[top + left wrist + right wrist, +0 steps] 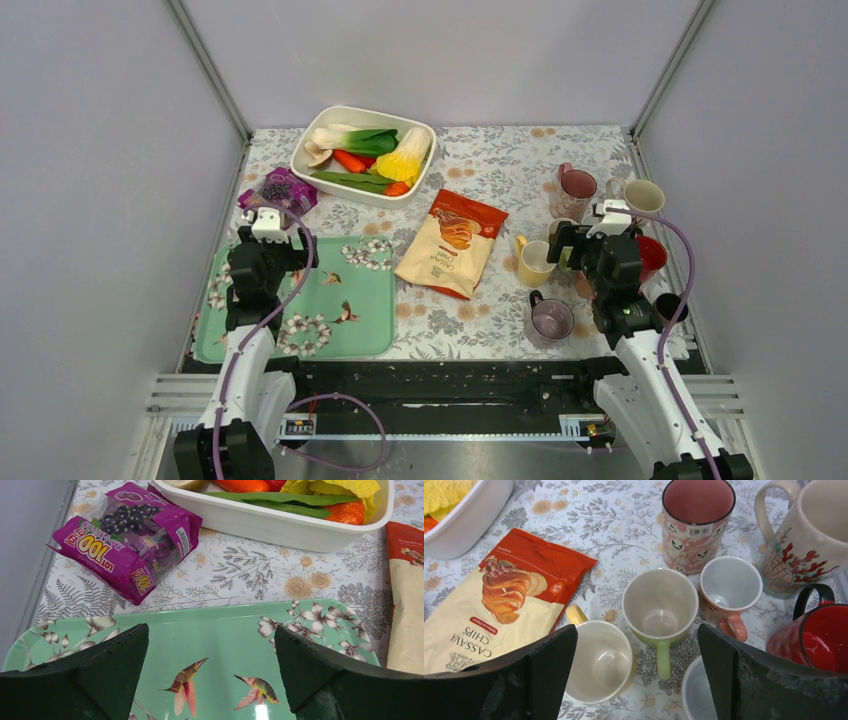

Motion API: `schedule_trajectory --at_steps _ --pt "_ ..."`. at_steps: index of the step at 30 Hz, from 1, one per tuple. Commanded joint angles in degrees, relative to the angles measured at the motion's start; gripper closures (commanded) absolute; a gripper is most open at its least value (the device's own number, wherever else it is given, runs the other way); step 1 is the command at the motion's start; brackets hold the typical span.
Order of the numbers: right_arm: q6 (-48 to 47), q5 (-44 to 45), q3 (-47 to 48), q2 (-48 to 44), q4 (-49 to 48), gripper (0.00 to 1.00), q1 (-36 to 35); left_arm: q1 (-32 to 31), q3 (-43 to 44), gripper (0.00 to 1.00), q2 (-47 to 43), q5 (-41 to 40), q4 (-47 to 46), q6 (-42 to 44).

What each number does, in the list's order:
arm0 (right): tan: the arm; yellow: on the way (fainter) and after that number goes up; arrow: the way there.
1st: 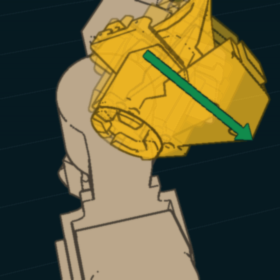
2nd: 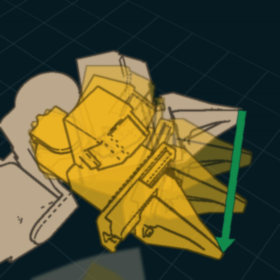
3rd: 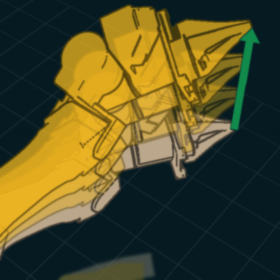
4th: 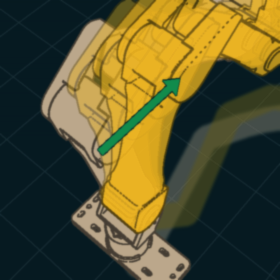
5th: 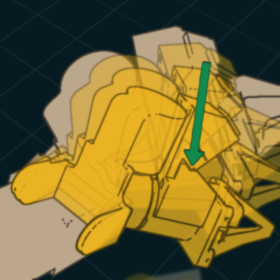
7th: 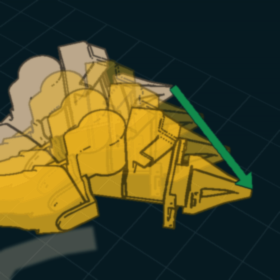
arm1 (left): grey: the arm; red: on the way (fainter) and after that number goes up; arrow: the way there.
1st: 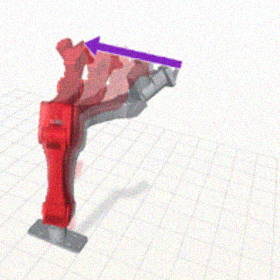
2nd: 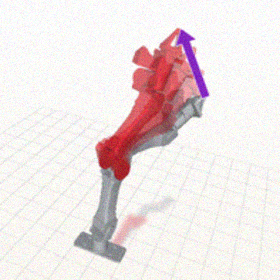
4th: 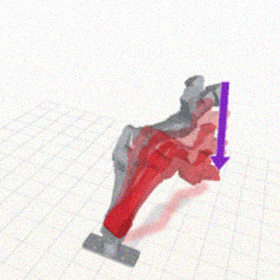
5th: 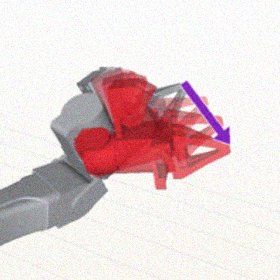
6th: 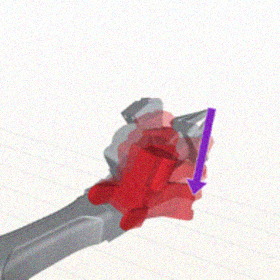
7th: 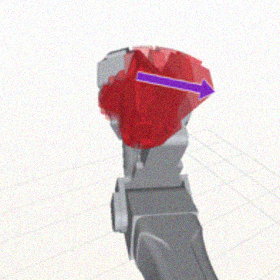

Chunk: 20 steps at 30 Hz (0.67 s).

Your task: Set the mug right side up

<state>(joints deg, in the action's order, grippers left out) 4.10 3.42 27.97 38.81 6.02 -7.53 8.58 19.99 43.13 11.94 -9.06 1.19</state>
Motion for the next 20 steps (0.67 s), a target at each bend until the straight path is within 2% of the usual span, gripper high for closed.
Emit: schedule_trajectory --at_steps 1,20 --pt "-1.1 1.2 0.4 -0.6 -5.4 0.01 -0.5 0.2 -0.3 0.01 -0.1 -2.1 -3.5 -0.2" --pt "-0.3 1.5 1.0 1.3 -5.1 0.01 -0.5 0.2 0.1 0.01 -0.3 -1.8 -1.6 1.0"
